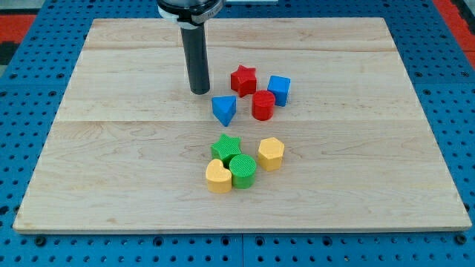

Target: Push the red circle bottom right to the blue cube

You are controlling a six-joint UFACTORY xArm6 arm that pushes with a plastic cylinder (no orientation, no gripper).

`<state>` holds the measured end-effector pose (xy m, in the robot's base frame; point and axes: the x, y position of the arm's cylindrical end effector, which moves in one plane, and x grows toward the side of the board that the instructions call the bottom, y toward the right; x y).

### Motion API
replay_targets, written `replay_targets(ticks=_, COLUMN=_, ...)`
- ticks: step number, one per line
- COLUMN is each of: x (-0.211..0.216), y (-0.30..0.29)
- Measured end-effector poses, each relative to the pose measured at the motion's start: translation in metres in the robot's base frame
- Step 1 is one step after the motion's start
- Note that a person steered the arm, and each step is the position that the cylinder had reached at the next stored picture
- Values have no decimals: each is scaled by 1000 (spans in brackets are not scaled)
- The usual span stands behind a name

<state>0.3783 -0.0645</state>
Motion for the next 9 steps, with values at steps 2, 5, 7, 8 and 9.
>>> replay_targets(ticks=2, x=75, y=-34)
replay_targets(ticks=5, x=123, y=-15)
replay_targets(ticks=7, x=89, y=6)
replay_targets(ticks=8, x=61, y=30)
replay_targets(ticks=9, x=49, y=86)
